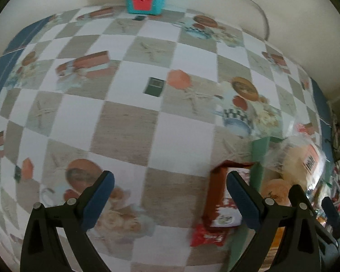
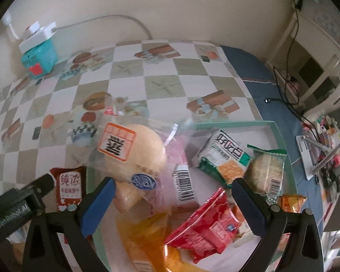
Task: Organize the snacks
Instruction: 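Move both tools back toward the milk biscuit packet and red candy, then grasp the red-and-white milk biscuit packet with the left tool while the right grasps the red candy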
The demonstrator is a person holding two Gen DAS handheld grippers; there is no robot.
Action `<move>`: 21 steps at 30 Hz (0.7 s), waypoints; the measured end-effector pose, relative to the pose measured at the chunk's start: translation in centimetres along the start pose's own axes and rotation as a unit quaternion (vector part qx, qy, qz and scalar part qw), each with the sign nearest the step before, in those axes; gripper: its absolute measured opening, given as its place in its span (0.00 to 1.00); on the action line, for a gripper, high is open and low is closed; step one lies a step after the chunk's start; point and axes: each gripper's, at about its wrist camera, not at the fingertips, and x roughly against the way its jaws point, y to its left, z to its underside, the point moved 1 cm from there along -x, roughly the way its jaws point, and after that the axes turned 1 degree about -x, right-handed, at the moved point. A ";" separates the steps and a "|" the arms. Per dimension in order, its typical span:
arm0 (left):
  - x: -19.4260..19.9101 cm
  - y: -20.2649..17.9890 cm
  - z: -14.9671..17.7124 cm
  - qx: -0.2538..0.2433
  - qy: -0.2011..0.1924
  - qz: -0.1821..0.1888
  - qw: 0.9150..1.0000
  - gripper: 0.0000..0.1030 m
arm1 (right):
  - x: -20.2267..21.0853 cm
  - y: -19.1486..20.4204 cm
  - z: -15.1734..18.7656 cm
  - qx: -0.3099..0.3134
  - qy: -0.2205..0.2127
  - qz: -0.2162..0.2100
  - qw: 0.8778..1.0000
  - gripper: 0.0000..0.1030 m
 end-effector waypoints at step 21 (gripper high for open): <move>-2.1 -5.0 0.4 -0.088 0.017 -0.017 0.996 0.96 | 1.5 -2.3 -0.6 -0.041 -0.017 -0.013 0.999 1.00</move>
